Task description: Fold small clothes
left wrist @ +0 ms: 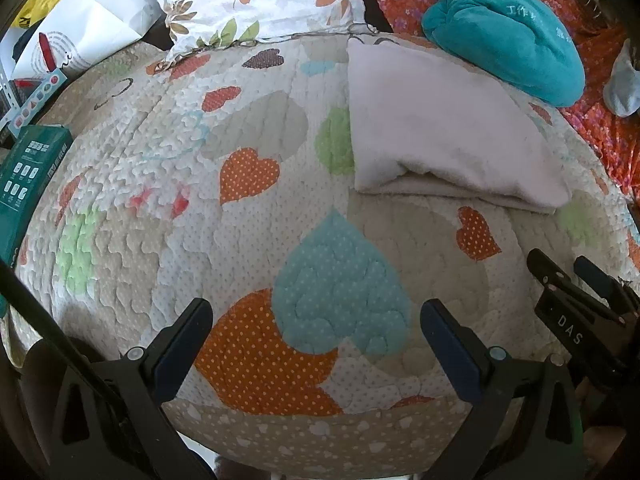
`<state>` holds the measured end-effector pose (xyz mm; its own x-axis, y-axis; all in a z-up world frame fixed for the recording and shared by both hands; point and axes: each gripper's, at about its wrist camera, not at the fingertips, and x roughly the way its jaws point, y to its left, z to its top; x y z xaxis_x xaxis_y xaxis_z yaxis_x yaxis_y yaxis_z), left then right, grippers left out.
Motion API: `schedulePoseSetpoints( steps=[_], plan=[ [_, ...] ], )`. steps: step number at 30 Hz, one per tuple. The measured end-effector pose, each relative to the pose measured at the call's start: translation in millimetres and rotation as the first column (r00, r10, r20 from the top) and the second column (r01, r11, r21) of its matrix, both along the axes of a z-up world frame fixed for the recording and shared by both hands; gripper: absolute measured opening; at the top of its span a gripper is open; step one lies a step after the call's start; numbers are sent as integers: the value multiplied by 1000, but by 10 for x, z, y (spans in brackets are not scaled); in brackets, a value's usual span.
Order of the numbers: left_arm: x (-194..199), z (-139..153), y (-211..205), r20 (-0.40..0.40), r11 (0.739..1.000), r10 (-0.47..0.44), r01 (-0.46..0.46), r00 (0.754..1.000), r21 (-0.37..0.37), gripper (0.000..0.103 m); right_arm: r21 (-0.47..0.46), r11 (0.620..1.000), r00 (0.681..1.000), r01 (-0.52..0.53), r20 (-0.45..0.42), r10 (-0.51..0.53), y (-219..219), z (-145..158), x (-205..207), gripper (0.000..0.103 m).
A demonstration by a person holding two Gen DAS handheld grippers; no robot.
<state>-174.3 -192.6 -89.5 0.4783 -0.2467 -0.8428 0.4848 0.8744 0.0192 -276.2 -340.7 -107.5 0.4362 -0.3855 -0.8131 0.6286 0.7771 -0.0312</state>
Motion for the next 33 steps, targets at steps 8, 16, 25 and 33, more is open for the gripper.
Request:
schedulePoseSetpoints(
  steps=[8,16,25,33],
  plan=[
    [-6,-34,-2,-14,1000,-9,9,1000,5,103,-7,1000,1000,-6,-5,6,-12,-5,16,78],
    [-4,-54,-9,-28,1000,-17,17,999,7,103,-11,1000,1000,-6,-7,6,-17,-11,21,79],
    [-3,-66,1,-35,1000,-20,20,999,6,103,-28,1000,1000,-4,-7,4,-20,3,24,80],
    [-2,-91,2,-46,1000,-17,17,999,8,103,-34,999,1000,-5,-12,4,-11,-2,28,80]
  ],
)
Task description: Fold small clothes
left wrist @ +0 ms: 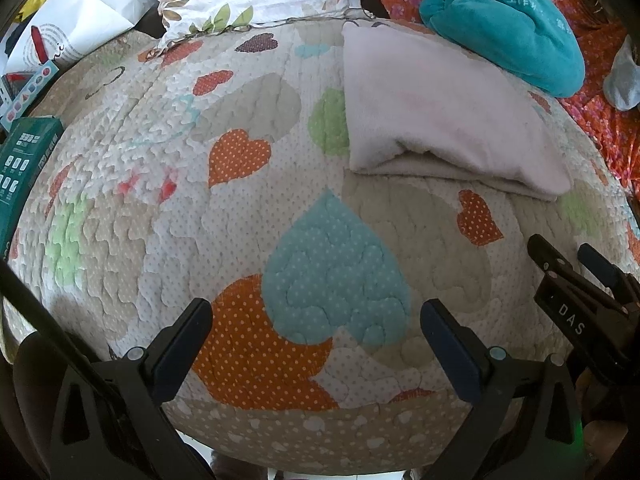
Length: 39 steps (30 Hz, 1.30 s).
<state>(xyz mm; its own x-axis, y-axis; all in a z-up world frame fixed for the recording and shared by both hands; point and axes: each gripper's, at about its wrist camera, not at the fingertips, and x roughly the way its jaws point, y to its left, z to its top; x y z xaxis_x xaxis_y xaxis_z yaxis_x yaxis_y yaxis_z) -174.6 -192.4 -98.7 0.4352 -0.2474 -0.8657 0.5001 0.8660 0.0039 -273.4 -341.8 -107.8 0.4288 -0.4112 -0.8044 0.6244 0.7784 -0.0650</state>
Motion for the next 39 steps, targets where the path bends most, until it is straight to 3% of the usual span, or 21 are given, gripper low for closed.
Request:
schedulePoseSetpoints(
  steps=[39],
  plan=[
    [3,-11,-11,-37,999,1,-3,999,-41,103,-67,998,1000,-9,7,10,61,54,11,81]
  ],
)
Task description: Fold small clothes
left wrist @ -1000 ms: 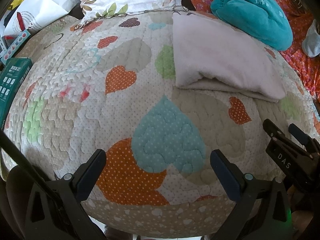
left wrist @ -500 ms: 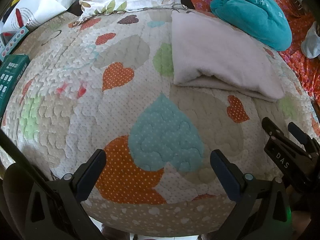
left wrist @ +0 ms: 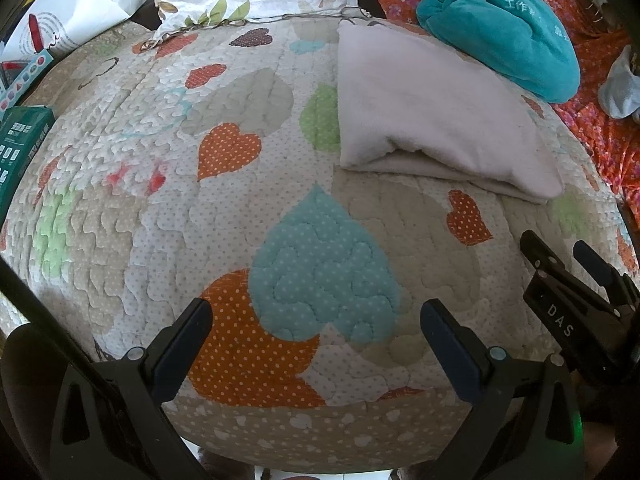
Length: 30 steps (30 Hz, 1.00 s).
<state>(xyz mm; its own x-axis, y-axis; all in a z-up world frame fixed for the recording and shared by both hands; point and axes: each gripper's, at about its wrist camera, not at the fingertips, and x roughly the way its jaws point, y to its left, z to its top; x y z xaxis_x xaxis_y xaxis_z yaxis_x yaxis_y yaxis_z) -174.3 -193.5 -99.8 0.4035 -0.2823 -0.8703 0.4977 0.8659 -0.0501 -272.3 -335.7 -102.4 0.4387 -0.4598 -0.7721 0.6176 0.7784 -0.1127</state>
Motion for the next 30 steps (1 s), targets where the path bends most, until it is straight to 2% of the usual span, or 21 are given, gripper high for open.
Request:
schedulePoseSetpoints(
  steps=[13,30],
  plan=[
    [41,-58,29,-43,1000,2,-3,999,-5,103,-10,1000,1000,-6,3,6,16,8,11,81],
    [27,-83,12,-46,1000,-7,7,999,7,103,-18,1000,1000,-12,13,12,78,20,27,81]
  ],
)
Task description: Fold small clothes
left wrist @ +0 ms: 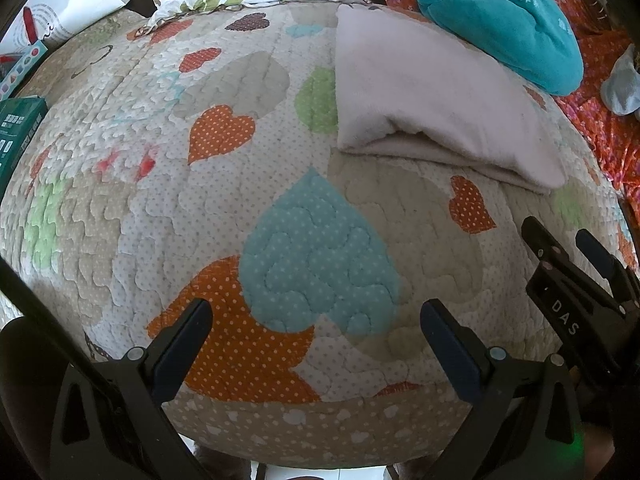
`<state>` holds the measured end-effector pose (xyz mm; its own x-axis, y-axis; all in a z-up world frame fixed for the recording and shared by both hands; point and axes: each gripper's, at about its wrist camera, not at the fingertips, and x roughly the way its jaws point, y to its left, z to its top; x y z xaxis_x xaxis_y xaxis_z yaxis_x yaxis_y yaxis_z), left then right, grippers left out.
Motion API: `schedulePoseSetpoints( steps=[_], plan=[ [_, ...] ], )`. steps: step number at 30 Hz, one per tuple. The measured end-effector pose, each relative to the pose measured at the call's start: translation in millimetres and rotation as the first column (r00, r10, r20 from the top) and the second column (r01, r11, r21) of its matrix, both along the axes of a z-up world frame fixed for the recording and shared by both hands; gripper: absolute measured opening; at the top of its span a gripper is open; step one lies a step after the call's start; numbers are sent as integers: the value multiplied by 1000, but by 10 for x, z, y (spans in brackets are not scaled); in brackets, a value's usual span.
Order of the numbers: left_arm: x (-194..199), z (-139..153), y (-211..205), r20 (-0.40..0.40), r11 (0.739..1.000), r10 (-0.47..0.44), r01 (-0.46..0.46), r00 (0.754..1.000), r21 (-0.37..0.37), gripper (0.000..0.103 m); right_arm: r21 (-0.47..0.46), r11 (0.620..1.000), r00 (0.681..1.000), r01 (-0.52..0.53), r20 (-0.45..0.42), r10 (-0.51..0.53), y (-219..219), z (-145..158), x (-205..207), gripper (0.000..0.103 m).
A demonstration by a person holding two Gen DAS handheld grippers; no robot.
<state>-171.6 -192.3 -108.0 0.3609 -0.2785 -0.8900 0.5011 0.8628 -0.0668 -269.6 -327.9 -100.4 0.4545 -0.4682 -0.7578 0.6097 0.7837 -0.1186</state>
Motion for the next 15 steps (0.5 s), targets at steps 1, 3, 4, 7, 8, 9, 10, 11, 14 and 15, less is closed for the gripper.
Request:
schedulePoseSetpoints(
  steps=[1,3,4,7,8,9,10,11,14,15],
  plan=[
    [8,-4,1,-1,1000,1,-1,1000,1,103,0,1000,1000,0,4,0,3,5,-3,81],
    [19,-15,11,-6,1000,2,-2,1000,1,103,0,1000,1000,-1,8,1,10,12,-5,81],
    [29,-22,13,-10,1000,2,-2,1000,1,103,-1,1000,1000,-2,9,2,13,11,-4,82],
    [77,-58,24,-34,1000,10,-10,999,-5,103,-4,1000,1000,-4,10,4,18,9,-1,82],
    [90,-69,26,-41,1000,16,-16,999,-6,103,-6,1000,1000,-4,10,4,27,8,-1,82],
    [115,-76,36,-45,1000,25,-26,999,-9,103,-7,1000,1000,-5,8,5,29,7,3,82],
    [130,-79,39,-45,999,29,-30,999,-11,103,-8,1000,1000,-6,7,6,34,5,4,82],
    [142,-76,44,-43,999,31,-32,999,-15,103,-9,1000,1000,-6,7,6,39,5,5,82],
    [154,-77,47,-34,999,31,-31,999,-12,103,-13,1000,1000,-9,6,9,40,3,9,82],
    [158,-76,50,-37,999,29,-29,999,-12,103,-13,1000,1000,-11,5,11,42,2,11,82]
  ],
)
